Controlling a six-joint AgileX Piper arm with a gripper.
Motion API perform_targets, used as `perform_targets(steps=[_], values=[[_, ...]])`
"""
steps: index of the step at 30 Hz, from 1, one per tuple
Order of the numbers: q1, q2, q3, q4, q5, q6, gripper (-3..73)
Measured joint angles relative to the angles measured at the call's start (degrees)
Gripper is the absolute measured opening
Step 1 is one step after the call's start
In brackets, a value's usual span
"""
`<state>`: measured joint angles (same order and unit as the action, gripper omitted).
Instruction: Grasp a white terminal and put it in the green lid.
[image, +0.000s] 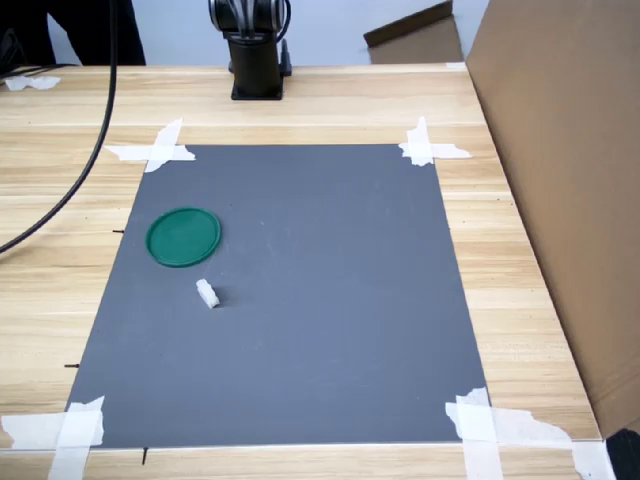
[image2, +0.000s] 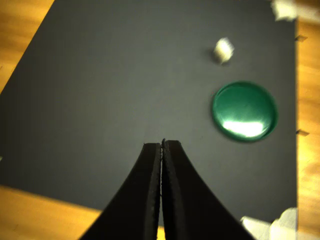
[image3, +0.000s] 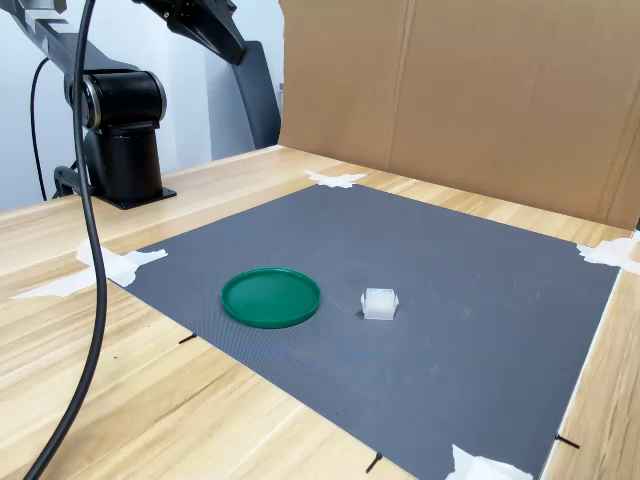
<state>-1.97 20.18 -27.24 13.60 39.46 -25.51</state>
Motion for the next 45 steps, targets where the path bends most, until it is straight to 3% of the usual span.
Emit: perform_targets(steps=[2,8,15,23,32,36,38,39,45], values=[[0.00,1.48,-1.40,0.35,2.90,-0.24,-2.7],[0.00,14.05,-14.63,1.22,22.41,-0.61,-2.7],[0.00,23.90,-22.84,0.11,30.71,-1.49,-2.7],[0.00,39.54,-35.62,-1.68,31.64,-10.75,-2.7],[0.00,47.60,-42.30,-2.36,31.72,-10.92,-2.7],[0.44,50.78,-43.41,-0.91,31.62,-9.97,-2.7],[2.81,52.23,-43.77,-2.01,31.61,-8.65,-2.7],[9.28,55.50,-45.85,-5.88,31.61,-4.02,-2.7],[10.62,61.77,-52.66,-9.08,31.61,-1.62,-2.7]])
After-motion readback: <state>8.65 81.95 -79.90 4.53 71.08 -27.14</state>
